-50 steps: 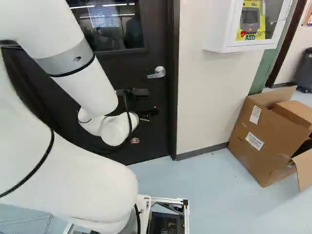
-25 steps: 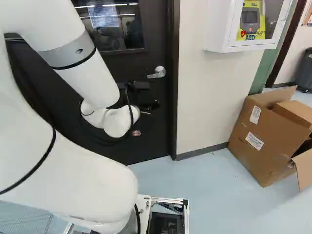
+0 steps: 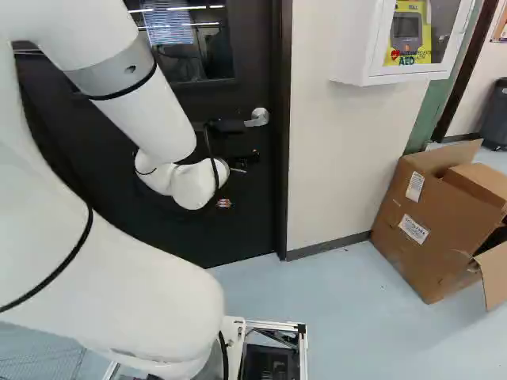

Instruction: Open the door and move inside

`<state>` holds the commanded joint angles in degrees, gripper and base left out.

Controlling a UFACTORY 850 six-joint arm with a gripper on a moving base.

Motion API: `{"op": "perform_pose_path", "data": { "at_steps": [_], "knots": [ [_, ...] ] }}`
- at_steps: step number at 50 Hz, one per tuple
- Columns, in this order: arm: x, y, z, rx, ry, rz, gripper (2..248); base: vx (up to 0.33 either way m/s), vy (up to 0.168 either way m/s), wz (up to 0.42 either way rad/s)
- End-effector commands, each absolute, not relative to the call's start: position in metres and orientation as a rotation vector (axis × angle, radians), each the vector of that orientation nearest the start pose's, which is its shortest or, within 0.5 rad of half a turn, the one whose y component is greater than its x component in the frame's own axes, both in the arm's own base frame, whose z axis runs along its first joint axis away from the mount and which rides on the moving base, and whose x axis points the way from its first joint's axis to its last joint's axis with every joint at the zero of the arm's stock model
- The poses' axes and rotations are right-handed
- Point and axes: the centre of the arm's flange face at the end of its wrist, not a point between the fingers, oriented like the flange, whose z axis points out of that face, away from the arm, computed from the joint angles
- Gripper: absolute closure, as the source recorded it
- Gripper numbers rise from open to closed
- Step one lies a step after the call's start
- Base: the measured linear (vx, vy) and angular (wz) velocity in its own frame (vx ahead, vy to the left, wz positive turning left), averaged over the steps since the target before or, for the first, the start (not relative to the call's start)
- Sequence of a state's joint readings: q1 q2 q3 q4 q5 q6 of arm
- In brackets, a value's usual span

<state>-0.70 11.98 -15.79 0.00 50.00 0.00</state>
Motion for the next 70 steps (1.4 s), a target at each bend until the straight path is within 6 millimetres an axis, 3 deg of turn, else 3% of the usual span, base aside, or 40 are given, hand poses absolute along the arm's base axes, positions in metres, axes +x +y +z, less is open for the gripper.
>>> {"op": "perform_pose_path", "data": {
  "at_steps": [35, 70],
  "knots": [
    [0.374, -0.003, 0.456, -2.368, -0.012, -2.072, 3, 0.0, 0.0, 0.0],
    [0.416, 0.005, 0.494, -2.272, -0.209, -2.146, 3, 0.0, 0.0, 0.0]
  ]
}}
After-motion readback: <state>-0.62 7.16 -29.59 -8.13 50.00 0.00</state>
